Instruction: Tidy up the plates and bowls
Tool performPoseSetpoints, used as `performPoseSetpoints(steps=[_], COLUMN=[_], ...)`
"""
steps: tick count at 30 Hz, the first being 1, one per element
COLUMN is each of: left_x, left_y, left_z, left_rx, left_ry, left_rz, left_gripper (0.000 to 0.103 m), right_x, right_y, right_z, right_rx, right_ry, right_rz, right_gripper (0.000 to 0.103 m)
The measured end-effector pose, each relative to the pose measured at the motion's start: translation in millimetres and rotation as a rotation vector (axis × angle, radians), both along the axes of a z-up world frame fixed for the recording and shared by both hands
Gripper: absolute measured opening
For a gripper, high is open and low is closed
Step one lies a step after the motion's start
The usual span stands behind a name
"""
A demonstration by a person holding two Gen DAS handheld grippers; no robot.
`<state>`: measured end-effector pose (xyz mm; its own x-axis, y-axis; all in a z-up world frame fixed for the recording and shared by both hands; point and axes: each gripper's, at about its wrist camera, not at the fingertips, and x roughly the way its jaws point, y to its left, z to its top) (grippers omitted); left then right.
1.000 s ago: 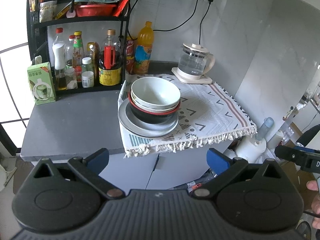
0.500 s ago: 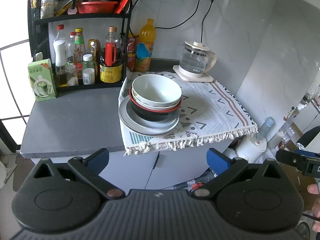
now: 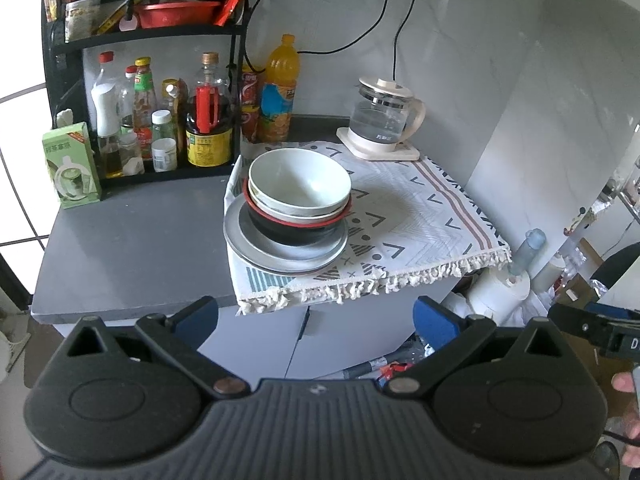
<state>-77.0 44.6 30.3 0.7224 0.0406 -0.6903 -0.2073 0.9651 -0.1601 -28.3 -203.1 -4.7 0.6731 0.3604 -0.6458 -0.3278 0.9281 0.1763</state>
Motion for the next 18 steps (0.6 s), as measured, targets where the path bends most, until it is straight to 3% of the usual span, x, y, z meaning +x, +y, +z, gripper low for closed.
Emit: performPoseSetpoints(steps=[18], left_x=[16], left_y=[-8], left_z=[-1], left_rx=[-0.006], left_ry=[0.009], left_rz=[-0.002], left_gripper=[0.103], right_x=[14], right_y=[-7], right_z=[-2], right_rx=[-0.005], right_ry=[0.007], right_rz=[-0.001], right_gripper=[0.103])
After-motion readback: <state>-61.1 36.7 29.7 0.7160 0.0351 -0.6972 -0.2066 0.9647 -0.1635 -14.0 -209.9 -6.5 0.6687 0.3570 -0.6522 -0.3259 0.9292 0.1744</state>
